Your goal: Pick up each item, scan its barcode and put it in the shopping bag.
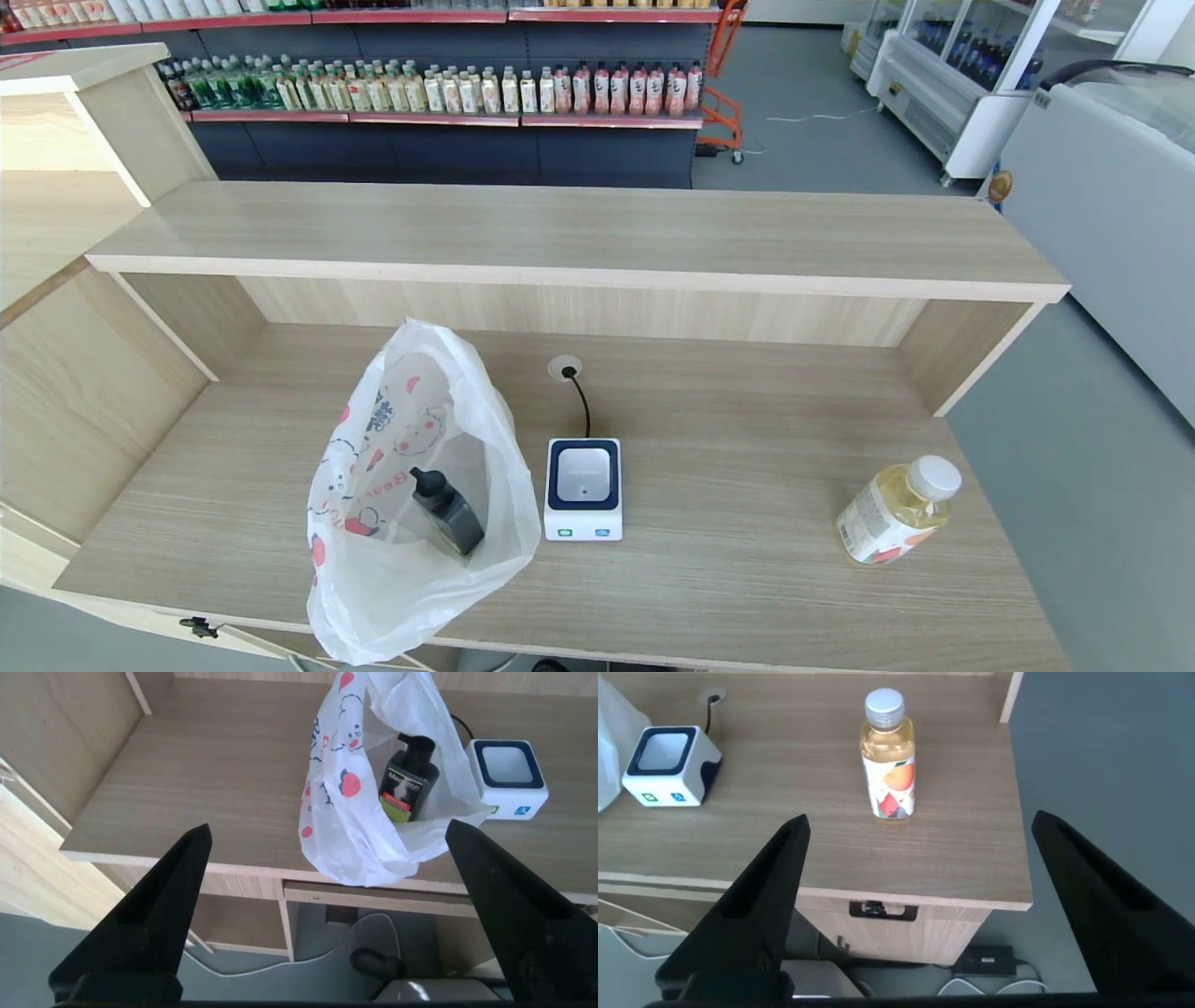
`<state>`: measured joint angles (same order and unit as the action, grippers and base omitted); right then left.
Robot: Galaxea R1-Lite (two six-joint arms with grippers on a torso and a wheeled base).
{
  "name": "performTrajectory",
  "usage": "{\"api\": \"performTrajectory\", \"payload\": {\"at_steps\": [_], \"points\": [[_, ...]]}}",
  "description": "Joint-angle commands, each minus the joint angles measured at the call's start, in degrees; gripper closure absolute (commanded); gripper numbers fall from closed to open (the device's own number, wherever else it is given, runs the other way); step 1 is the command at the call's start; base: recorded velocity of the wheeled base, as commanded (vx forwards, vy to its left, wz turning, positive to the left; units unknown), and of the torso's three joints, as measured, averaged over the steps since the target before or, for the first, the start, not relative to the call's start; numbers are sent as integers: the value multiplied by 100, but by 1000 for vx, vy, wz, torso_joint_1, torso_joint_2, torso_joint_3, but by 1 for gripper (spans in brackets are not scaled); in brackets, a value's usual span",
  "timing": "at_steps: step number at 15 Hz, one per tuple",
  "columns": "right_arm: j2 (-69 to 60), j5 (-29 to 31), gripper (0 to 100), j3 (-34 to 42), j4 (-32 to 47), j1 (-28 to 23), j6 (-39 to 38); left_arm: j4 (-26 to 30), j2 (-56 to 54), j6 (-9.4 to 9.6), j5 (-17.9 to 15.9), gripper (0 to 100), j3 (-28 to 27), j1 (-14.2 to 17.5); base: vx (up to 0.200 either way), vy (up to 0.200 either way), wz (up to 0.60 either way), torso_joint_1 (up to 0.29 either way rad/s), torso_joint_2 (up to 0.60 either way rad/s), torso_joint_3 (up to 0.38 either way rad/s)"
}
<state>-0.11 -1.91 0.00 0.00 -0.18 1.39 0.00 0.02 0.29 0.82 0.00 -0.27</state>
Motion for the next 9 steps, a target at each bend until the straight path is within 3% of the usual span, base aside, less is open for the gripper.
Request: {"api": "performTrajectory", "payload": {"at_steps": [1,6,9], "points": [[11,-2,100,0,0,1,-16,0,-2,-3,6,0,0,0,0,0,0,0,0,0],[72,16,100,-149,-35,1,-34,0,-2,-3,6,0,0,0,0,0,0,0,0,0],[2850,358,100,-2707,650,-175,-587,0,-2,-3,6,0,0,0,0,0,0,0,0,0]]}}
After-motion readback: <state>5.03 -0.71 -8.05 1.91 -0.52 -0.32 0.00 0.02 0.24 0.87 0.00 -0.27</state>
